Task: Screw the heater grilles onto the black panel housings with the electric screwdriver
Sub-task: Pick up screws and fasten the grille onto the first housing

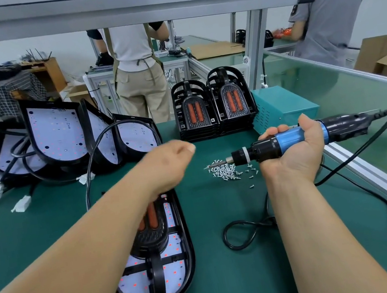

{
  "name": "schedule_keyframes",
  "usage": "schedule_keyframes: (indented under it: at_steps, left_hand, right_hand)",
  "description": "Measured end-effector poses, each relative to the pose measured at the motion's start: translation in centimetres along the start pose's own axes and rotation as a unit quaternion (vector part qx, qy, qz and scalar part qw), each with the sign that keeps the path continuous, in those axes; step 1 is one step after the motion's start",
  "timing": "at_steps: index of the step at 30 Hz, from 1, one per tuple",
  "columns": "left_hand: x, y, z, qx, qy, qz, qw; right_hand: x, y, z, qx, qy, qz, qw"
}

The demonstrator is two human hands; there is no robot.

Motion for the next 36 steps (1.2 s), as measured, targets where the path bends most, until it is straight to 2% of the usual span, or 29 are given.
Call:
schedule_keyframes:
  at_steps: [5,8,10,12,15,21,29,36]
  left_hand:
    - [8.4,-2.1,3.9,0.038,-0.035,-0.160,0.986]
    - [10.4,-5.8,7.8,0.094,-0.046,-0.236,0.966]
    - [9.7,-8.3,9.6,0.139,-0.052,-0.208,0.967]
    - [8.1,-9.9,10.2,0.165,-0.072,-0.140,0.974]
    - [5.8,-10.5,10.2,0.179,-0.169,-0.059,0.967]
    - [3.4,-9.9,10.1,0.180,-0.278,0.006,0.944]
    - [2.9,-9.6,10.8,0.185,-0.320,0.005,0.929]
    - [2.8,-9.5,11.2,0.186,-0.328,0.000,0.926]
  right_hand:
    - [-0.4,-0.7,-0.2,-0.003,-0.003,0.010,1.000]
    - [-1.2,-2.0,-1.0,-0.021,-0.006,0.033,0.999]
    - [-2.0,-3.1,-2.0,-0.029,-0.016,0.054,0.998]
    - [-2.8,-4.4,-3.3,-0.043,-0.026,0.085,0.995]
    - [-4.2,-6.4,-5.8,-0.071,-0.050,0.132,0.987]
    - [-6.2,-9.0,-9.6,-0.074,-0.087,0.200,0.973]
    - [-7.1,-10.7,-11.7,-0.049,-0.119,0.265,0.956]
    - [-7.1,-10.7,-12.2,-0.023,-0.158,0.282,0.946]
Point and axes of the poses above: each hand's wrist, its own y-axis towards the middle knuckle, its own x-axis out of the back of the hand, z = x × y, the point moved 5 cm from there along y, towards the middle knuckle, and after that the axes turned 7 degrees about -z, right-handed, at the moved point
